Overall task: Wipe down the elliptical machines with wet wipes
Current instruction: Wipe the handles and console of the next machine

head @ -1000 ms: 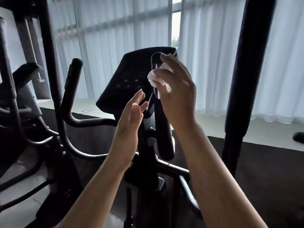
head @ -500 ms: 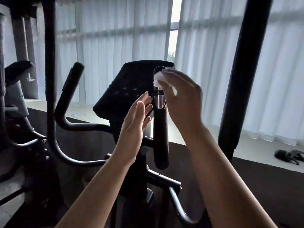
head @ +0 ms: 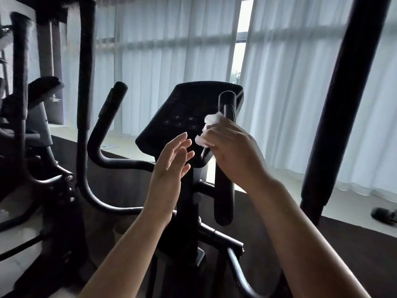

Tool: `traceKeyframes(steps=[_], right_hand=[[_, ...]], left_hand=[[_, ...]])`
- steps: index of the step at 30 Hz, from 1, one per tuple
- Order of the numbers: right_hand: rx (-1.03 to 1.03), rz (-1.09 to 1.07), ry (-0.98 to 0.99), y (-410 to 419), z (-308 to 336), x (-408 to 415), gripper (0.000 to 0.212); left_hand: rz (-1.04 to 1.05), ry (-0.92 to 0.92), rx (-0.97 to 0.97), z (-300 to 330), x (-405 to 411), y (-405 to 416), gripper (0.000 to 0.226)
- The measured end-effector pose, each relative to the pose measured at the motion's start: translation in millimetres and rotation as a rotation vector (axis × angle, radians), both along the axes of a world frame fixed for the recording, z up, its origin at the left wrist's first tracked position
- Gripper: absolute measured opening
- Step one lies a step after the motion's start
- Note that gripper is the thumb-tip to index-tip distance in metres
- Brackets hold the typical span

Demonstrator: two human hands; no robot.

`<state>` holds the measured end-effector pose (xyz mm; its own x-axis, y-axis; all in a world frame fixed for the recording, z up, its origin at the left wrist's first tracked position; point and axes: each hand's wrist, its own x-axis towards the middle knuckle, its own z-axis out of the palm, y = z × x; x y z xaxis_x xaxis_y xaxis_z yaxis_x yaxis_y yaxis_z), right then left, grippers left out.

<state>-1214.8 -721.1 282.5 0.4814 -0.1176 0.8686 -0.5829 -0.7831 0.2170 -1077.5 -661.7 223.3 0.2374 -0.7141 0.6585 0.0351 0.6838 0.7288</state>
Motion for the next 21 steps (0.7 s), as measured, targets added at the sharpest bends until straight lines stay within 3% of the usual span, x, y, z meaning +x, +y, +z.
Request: traceKeyframes(steps=[7, 14, 18, 21], right_hand=[[-0.098, -0.010, -0.087, 23, -60, -10, 0.026], [-0.072, 0.041, -0.161, 31, -112, -21, 0.018], [-0.022, 0.085, -0.187, 39, -144, -30, 0.029], [0.182, 0.093, -0.202, 47, -185, -42, 0.028]], left_hand=[[0.023, -0.075, 0.045, -24, 1, 7, 0.023], [-0.055, -0.145, 0.099, -48, -11, 22, 0.029], [-0.075, -0.199, 0.129, -67, -15, 31, 0.034], [-0.052, -0.215, 0.173, -93, -11, 39, 0.039]])
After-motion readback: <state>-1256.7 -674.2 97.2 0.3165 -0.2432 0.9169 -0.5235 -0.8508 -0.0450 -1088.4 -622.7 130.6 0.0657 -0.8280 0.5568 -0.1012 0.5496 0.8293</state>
